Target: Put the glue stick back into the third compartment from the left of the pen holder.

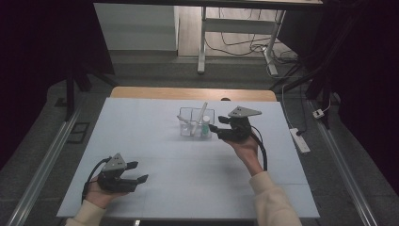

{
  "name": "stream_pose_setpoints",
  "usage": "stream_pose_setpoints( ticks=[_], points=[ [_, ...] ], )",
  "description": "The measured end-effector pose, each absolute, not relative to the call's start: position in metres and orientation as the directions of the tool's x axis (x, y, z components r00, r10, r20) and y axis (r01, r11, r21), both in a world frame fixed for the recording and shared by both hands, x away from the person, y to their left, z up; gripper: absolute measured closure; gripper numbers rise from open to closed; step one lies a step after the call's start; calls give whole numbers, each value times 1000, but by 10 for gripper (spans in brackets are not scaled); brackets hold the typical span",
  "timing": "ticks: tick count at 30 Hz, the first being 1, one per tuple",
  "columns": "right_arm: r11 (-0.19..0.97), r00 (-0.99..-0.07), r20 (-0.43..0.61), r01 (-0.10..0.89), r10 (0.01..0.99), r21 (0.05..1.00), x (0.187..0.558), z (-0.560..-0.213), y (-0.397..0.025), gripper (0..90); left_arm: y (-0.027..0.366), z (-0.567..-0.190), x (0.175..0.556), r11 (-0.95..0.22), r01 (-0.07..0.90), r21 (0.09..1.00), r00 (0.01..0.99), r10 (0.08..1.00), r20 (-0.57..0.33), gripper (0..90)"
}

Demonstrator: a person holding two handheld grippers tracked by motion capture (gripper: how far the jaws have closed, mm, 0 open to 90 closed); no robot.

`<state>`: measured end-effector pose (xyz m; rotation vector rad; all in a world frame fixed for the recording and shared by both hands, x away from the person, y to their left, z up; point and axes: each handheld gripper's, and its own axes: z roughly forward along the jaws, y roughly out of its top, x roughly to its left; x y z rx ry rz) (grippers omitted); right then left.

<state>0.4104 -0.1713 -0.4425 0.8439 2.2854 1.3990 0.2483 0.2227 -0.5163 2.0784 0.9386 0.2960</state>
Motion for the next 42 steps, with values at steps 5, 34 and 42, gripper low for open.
stream_pose_setpoints(
  ticks=[5,34,42],
  points=[
    [359,-765,18,323,644,876,397,-447,-187,420,222,-515,249,-388,515,765,697,709,-109,318],
    [451,-755,-30,359,655,817,325,-491,-281,406,225,-516,248,-377,525,763,683,721,-114,318],
    [458,-747,-33,372,664,807,318,-498,-294,401,225,-515,247,-379,522,764,685,720,-111,318]
  ],
)
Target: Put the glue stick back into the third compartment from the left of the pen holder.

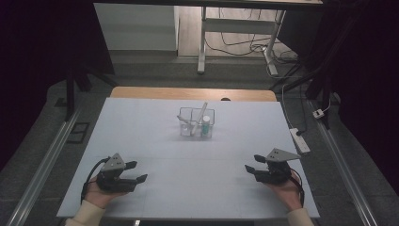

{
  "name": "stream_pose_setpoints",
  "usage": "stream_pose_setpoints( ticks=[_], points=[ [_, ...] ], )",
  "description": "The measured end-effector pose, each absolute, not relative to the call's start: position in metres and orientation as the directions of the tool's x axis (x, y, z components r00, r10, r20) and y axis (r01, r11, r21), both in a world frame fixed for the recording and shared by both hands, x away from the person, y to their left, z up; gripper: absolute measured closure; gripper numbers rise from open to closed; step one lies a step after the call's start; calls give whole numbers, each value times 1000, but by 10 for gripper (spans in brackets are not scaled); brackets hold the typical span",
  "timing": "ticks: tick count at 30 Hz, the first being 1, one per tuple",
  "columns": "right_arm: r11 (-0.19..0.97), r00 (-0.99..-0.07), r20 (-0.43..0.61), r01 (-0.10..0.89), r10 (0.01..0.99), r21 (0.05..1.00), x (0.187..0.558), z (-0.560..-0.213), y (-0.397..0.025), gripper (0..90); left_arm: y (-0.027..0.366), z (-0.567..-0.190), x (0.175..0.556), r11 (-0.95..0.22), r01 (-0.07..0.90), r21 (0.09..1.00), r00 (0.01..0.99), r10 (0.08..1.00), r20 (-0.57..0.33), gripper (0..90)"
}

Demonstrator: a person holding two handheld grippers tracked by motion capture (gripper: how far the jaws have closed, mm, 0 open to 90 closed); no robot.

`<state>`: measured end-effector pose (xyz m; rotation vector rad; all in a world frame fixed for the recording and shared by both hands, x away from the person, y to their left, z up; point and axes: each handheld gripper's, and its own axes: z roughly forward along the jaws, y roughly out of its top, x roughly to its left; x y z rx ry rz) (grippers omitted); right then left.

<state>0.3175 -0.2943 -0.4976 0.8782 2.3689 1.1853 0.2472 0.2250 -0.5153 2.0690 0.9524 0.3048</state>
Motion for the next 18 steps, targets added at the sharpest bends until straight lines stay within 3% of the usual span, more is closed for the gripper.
stream_pose_setpoints(
  ticks=[18],
  points=[
    [471,-751,-47,363,659,804,314,-499,-303,398,225,-515,247,-382,520,764,686,720,-107,318]
  ],
)
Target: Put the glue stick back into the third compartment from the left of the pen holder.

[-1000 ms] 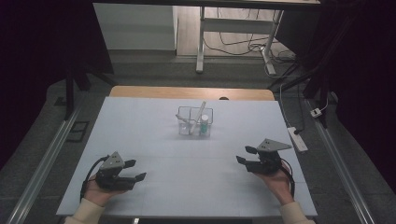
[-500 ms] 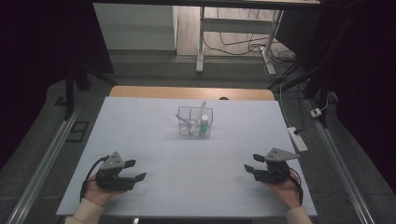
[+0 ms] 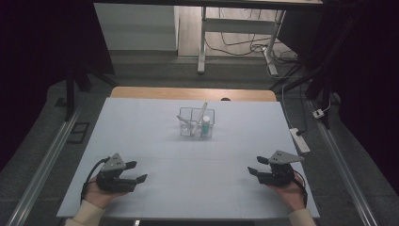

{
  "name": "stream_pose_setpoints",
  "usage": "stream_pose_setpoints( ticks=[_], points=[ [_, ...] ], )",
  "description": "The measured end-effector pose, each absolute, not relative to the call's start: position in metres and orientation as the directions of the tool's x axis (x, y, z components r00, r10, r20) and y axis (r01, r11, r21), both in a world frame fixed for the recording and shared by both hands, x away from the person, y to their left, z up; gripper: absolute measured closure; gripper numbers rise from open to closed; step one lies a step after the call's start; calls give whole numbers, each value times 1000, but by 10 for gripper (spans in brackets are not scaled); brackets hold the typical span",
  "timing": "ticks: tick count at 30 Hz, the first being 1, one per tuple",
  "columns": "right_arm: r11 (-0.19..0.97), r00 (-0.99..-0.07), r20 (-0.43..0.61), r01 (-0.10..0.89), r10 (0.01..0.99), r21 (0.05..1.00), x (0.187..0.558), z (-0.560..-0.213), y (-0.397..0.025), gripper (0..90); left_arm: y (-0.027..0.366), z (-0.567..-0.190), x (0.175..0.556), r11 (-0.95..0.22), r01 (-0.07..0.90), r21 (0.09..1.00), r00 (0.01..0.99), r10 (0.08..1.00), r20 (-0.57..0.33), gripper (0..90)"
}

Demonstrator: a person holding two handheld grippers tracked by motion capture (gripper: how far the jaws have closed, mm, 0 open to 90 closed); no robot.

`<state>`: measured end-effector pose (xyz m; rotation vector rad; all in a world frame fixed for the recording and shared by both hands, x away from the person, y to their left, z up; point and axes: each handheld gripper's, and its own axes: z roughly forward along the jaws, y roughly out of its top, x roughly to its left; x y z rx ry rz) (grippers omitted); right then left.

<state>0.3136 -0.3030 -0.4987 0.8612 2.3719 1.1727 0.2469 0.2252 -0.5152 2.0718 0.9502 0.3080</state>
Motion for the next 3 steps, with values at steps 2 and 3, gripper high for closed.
stream_pose_setpoints(
  ticks=[2,3],
  points=[
    [471,-752,-48,361,658,805,313,-499,-303,397,225,-515,247,-382,519,764,686,720,-106,318],
    [472,-752,-48,361,657,805,313,-499,-303,396,225,-515,247,-383,519,764,686,720,-106,317]
  ],
)
